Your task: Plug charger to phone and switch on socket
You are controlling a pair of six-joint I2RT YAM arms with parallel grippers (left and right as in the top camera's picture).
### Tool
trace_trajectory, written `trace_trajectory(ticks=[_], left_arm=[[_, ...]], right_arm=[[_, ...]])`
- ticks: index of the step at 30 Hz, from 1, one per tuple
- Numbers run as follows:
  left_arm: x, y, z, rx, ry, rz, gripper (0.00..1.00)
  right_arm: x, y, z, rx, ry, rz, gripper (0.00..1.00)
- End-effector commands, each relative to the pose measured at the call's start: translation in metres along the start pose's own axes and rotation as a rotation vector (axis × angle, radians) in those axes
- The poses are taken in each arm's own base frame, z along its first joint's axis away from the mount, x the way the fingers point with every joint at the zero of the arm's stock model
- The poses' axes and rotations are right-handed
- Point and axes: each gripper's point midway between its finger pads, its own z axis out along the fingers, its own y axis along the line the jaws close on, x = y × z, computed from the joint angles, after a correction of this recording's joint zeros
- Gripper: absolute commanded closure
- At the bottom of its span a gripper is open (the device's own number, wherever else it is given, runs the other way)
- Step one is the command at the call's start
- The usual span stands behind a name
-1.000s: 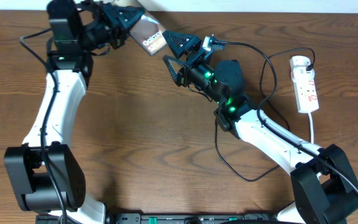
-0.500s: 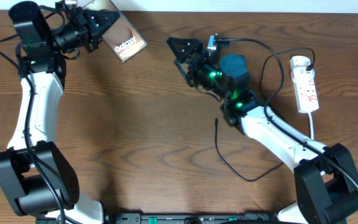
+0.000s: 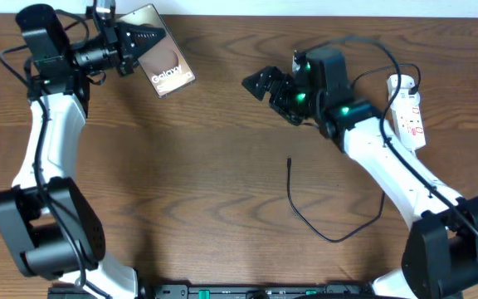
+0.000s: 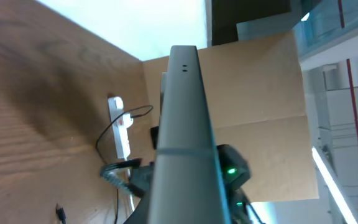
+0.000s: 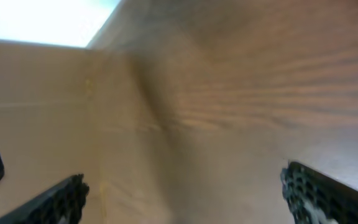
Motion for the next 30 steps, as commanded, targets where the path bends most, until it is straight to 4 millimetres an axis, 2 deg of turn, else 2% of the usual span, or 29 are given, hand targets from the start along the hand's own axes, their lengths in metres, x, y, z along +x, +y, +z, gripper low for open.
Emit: trace_trajectory(ticks=[1,11,22,24,26,30], left_arm=[[0.004,0.006,0.001,0.022,0.049,-0.001,0.93],[0.016,0.012,0.024,0.034,0.107,0.030,0.93],[0.030,0.027,0.052,0.045,0.175,0.037,0.93],[0.033,0.029,0.056,0.047,0.185,0.047,0.93],[0.034,0.030,0.058,0.049,0.191,0.049,0.93],[0.035,0.030,0.059,0.051,0.194,0.062,0.93]], right_arm=[[-0.018,0.010,-0.016,0.078,-0.057,-0.202,0.01],[-0.003,-0.055,-0.040,0.431,-0.001,-0.214,0.01],[0.025,-0.091,-0.055,0.596,0.131,-0.254,0.01],[0.033,-0.097,-0.054,0.622,0.164,-0.269,0.02],[0.041,-0.104,-0.050,0.650,0.196,-0.271,0.08],[0.061,-0.116,-0.029,0.695,0.262,-0.285,0.09]])
